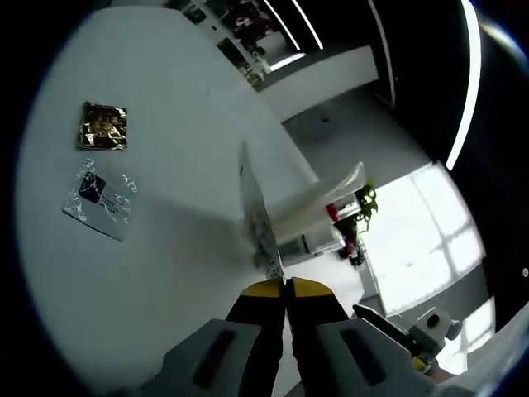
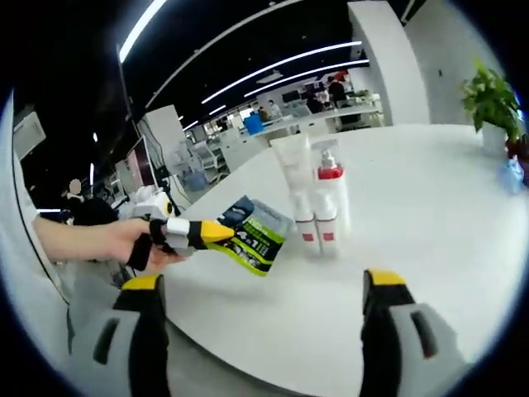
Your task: Arrange the skincare products in the storage area until every visible bottle or jar stands upright without overlapping.
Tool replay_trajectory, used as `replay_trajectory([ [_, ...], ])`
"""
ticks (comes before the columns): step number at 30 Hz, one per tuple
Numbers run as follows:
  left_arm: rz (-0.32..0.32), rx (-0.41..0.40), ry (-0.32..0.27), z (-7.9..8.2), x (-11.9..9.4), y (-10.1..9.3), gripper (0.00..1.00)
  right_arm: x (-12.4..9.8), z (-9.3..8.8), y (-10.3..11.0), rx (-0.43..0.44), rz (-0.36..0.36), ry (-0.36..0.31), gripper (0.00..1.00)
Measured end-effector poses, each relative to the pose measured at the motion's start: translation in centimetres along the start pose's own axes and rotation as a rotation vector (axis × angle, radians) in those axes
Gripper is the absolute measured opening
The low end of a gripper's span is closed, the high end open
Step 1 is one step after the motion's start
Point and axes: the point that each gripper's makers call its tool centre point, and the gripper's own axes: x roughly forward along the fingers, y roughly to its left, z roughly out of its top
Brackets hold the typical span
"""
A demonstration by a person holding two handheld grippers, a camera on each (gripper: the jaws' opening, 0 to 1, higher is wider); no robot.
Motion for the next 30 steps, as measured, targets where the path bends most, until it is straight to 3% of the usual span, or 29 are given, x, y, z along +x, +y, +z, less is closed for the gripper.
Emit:
replay_trajectory([
  [8,0.048,-0.003,0.020,-0.6,1.2,1.7,0.00,0.0,-0.2,-0.3,0.003,-0.013,0.006,1.00],
  [21,0.190,-0.036,0.037,-2.1,1.4,5.6,0.00,-0.1,-0.3,-0.8,0.010,-0.043,0.007,1.00],
  [30,0.234,-0.004,0.017,-2.4,1.3,6.2,0.00,0.1,-0.5,-0.9,0.017,-0.046,0.011,1.00],
])
